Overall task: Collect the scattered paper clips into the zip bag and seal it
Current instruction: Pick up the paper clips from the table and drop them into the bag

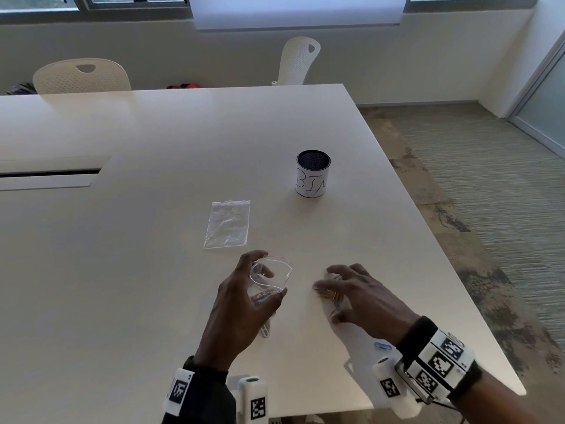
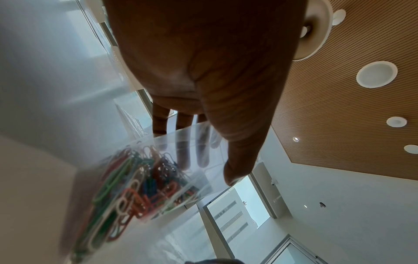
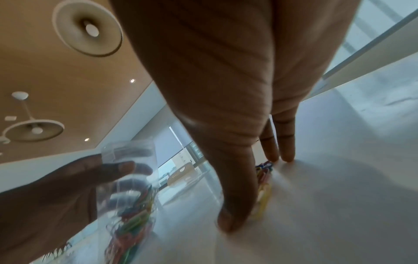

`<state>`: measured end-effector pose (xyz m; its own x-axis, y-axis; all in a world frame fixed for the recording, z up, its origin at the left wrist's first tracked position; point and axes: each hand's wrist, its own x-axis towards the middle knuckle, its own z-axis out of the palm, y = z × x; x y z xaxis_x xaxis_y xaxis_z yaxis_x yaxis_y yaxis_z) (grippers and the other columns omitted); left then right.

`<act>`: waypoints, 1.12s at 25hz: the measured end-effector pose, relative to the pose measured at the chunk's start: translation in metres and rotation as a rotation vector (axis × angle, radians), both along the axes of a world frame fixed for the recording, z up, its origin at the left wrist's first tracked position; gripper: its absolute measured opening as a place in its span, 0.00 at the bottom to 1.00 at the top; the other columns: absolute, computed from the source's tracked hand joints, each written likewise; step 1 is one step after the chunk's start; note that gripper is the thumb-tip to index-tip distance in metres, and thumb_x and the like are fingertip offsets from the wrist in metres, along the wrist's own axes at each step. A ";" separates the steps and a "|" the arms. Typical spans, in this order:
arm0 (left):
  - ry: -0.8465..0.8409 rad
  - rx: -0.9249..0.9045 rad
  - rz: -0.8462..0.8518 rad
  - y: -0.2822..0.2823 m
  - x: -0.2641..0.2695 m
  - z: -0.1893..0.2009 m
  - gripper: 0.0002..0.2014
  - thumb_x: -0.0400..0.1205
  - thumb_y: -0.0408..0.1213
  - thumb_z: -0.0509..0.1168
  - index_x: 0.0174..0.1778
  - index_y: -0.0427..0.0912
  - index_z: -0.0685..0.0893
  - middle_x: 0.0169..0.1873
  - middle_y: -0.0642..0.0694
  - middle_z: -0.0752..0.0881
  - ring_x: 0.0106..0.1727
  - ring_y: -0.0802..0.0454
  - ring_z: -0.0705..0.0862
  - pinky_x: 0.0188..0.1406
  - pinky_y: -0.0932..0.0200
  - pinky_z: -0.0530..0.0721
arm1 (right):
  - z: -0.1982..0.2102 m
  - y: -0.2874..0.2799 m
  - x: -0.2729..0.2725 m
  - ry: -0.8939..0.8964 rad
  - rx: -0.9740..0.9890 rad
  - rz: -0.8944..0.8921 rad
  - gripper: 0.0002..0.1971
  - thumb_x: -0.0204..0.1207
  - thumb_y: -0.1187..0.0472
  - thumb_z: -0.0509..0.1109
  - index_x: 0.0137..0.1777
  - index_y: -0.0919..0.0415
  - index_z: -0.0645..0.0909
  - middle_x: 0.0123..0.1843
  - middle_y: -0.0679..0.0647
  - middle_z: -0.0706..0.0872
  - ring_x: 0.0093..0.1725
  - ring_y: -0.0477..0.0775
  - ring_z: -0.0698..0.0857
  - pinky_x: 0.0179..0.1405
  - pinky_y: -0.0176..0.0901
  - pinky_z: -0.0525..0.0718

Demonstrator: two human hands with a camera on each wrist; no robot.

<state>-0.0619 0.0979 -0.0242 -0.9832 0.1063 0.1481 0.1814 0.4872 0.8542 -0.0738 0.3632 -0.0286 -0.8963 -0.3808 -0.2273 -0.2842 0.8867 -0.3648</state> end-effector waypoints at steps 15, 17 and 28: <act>0.002 -0.005 -0.012 -0.001 0.000 0.000 0.31 0.78 0.42 0.81 0.74 0.59 0.75 0.53 0.60 0.88 0.55 0.60 0.89 0.45 0.73 0.87 | -0.005 0.006 -0.013 0.134 -0.197 -0.168 0.04 0.76 0.65 0.80 0.43 0.56 0.93 0.43 0.48 0.91 0.40 0.46 0.89 0.43 0.34 0.85; -0.005 0.001 -0.007 -0.002 0.001 0.000 0.31 0.78 0.42 0.81 0.74 0.59 0.76 0.53 0.60 0.88 0.55 0.59 0.89 0.45 0.76 0.85 | 0.002 0.011 -0.017 0.075 -0.283 -0.262 0.05 0.74 0.66 0.82 0.43 0.55 0.94 0.41 0.46 0.93 0.39 0.42 0.90 0.42 0.27 0.84; 0.002 0.001 -0.018 -0.001 0.001 0.000 0.30 0.77 0.43 0.81 0.71 0.61 0.76 0.53 0.60 0.88 0.53 0.58 0.91 0.47 0.70 0.89 | 0.091 -0.067 -0.021 0.205 -0.698 -0.081 0.03 0.73 0.68 0.83 0.43 0.60 0.93 0.39 0.51 0.94 0.40 0.49 0.93 0.47 0.38 0.91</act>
